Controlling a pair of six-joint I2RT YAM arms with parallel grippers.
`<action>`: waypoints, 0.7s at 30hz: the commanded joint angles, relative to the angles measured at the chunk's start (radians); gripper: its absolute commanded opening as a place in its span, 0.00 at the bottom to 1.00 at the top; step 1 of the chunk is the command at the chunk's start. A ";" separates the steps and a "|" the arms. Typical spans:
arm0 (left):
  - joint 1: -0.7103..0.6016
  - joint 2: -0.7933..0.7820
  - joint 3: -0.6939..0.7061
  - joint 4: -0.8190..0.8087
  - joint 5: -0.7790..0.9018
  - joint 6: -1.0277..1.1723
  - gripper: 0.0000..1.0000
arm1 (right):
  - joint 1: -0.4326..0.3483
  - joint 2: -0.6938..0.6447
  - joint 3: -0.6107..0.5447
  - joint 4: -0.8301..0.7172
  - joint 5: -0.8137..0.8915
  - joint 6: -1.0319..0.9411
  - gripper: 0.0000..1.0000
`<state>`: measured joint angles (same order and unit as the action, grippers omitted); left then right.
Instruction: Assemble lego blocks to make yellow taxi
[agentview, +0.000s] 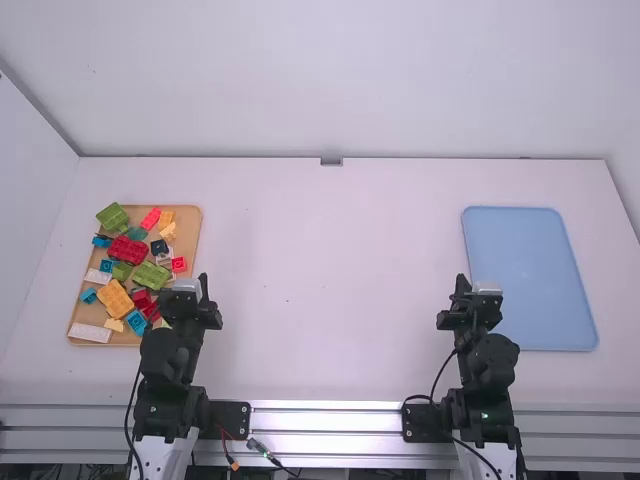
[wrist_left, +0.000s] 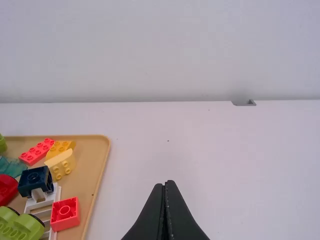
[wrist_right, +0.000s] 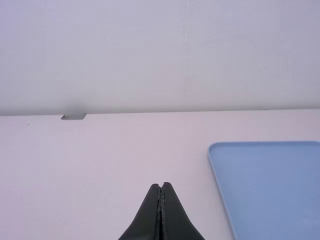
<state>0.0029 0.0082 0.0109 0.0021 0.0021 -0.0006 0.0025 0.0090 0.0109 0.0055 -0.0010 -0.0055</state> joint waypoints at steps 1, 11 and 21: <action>0.000 0.000 0.000 0.000 0.000 0.000 0.00 | 0.000 0.000 0.000 0.000 0.000 0.001 0.00; 0.000 0.026 0.033 -0.006 -0.004 0.007 0.04 | 0.000 0.036 0.038 0.002 0.001 -0.010 0.04; 0.006 0.146 0.175 -0.078 -0.009 0.028 0.16 | 0.000 0.184 0.188 -0.035 0.004 -0.044 0.16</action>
<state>0.0029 0.1291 0.1326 -0.0689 -0.0021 0.0071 0.0025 0.1604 0.1364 -0.0254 0.0025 -0.0353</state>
